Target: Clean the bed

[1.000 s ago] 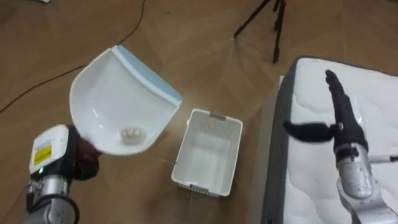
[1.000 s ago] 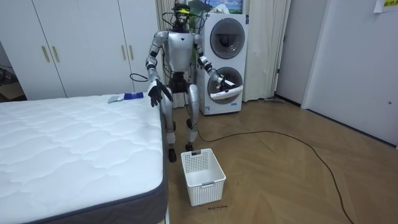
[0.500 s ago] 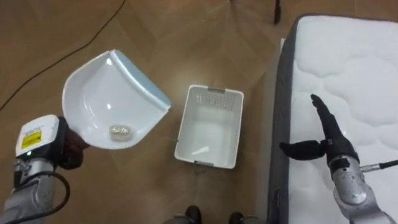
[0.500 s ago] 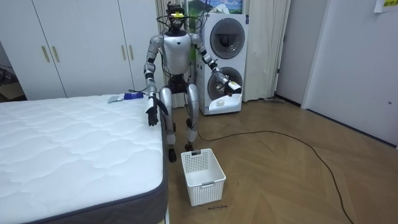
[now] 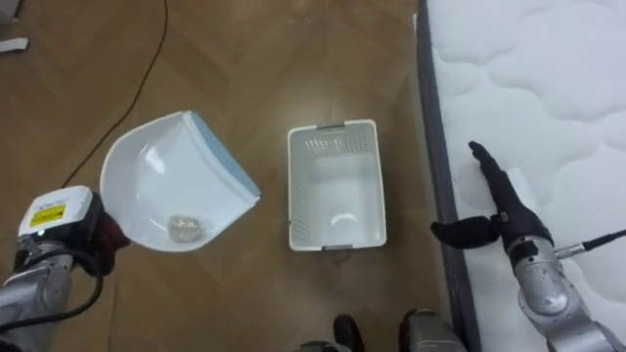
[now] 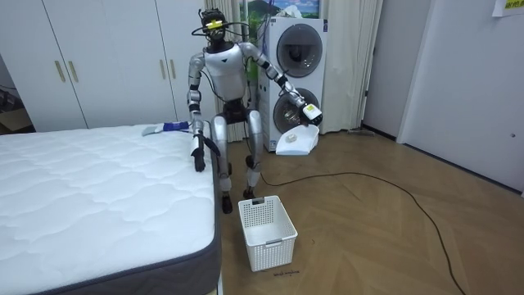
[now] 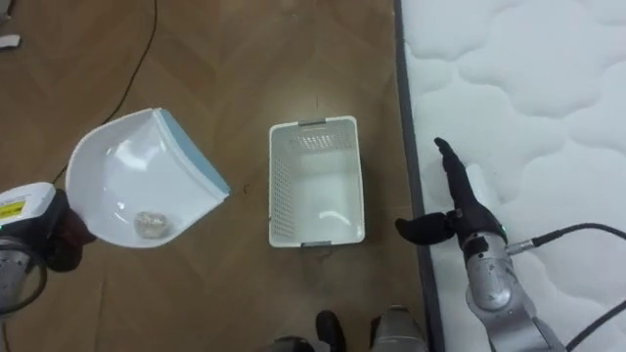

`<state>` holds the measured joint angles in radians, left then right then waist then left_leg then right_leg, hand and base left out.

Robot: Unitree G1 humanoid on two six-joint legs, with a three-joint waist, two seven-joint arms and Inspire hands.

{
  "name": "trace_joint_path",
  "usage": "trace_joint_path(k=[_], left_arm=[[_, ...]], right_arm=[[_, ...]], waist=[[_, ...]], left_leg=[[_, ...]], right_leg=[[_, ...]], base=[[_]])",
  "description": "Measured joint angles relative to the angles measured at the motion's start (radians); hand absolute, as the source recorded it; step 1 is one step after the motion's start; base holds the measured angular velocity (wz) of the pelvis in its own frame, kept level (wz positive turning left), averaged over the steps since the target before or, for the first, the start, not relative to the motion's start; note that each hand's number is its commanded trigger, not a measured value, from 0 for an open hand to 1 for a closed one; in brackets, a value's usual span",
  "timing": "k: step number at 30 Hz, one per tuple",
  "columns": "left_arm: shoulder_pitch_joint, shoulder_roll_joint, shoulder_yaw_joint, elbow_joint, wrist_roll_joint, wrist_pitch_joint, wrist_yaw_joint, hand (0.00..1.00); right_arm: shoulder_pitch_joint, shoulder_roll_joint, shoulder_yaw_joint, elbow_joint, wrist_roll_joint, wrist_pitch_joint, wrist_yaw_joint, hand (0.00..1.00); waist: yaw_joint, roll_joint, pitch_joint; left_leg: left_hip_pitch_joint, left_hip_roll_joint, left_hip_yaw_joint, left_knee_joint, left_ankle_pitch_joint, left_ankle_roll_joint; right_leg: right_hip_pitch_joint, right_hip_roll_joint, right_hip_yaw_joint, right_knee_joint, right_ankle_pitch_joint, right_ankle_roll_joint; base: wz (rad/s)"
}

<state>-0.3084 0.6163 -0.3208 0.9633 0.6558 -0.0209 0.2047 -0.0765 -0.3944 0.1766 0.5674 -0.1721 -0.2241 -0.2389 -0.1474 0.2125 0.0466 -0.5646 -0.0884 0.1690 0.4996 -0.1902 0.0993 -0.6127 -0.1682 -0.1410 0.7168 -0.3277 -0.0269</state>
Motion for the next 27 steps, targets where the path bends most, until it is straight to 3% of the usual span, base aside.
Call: trace_joint_path(k=[2, 6, 14, 19, 27], left_arm=[[-0.006, 0.0, -0.005, 0.012, -0.002, 0.011, -0.02, 1.0], [-0.013, 0.001, -0.038, 0.022, -0.017, 0.017, -0.072, 1.0], [-0.056, 0.01, -0.04, 0.03, -0.035, 0.022, -0.121, 1.0], [-0.082, 0.028, -0.04, 0.029, -0.033, 0.024, -0.123, 1.0], [-0.101, 0.036, -0.044, 0.028, 0.008, 0.059, -0.122, 1.0]], right_arm=[[-0.001, -0.002, 0.004, -0.004, -0.002, -0.006, 0.001, 0.0], [0.0, -0.018, 0.019, -0.004, -0.032, -0.015, -0.002, 0.0], [0.003, -0.022, 0.043, -0.018, -0.067, -0.037, -0.011, 0.0], [0.001, -0.022, 0.041, -0.026, -0.073, -0.038, -0.01, 0.0], [-0.004, -0.022, 0.042, -0.045, -0.074, -0.037, -0.012, 0.0]], waist=[[-0.018, 0.009, -0.0009], [-0.022, 0.036, 0.0005], [-0.044, 0.044, 0.0006], [-0.055, 0.047, 0.0012], [-0.068, 0.075, 0.0069]], left_leg=[[0.003, 0.005, 0.03, 0.0, 0.0, 0.0], [0.022, 0.018, 0.083, -0.02, 0.0, 0.0], [0.035, 0.023, 0.138, -0.023, 0.001, -0.001], [0.037, 0.042, 0.193, -0.022, 0.001, 0.0], [0.039, 0.042, 0.212, -0.019, 0.0, 0.001]], right_leg=[[-0.003, -0.007, 0.001, 0.016, -0.013, 0.0], [-0.004, -0.007, 0.013, 0.018, -0.017, -0.005], [-0.019, -0.011, 0.038, 0.046, -0.031, -0.009], [-0.022, -0.008, 0.037, 0.048, -0.035, -0.013], [-0.034, -0.012, 0.048, 0.065, -0.04, -0.018]], base=[[0.15], [-0.07], [-0.05], [0.0], [-0.03]])
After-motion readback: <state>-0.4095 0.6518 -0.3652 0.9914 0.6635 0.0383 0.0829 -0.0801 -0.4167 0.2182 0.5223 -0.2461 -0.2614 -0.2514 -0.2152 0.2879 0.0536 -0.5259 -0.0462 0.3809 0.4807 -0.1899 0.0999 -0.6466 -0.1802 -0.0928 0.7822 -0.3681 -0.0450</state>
